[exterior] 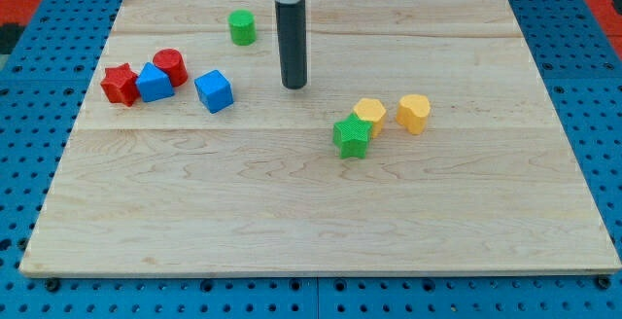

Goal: Place the green circle near the center of the board

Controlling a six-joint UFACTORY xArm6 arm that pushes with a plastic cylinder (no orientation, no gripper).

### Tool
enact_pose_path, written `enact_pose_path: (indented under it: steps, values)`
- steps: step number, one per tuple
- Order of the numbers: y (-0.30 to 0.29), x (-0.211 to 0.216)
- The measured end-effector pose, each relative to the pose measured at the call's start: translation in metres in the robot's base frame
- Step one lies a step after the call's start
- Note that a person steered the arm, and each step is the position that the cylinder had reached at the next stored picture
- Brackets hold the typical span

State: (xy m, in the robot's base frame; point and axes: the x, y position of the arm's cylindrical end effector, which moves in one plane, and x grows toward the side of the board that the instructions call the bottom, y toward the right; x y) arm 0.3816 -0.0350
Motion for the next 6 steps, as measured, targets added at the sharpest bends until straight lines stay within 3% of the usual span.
enact_pose_path:
  steps: [1, 4, 5, 6]
  values:
    - [-0.070, 0.011]
    - [-0.027, -0.007]
    - [-0.020, -0.071]
    - [0.043, -0.094]
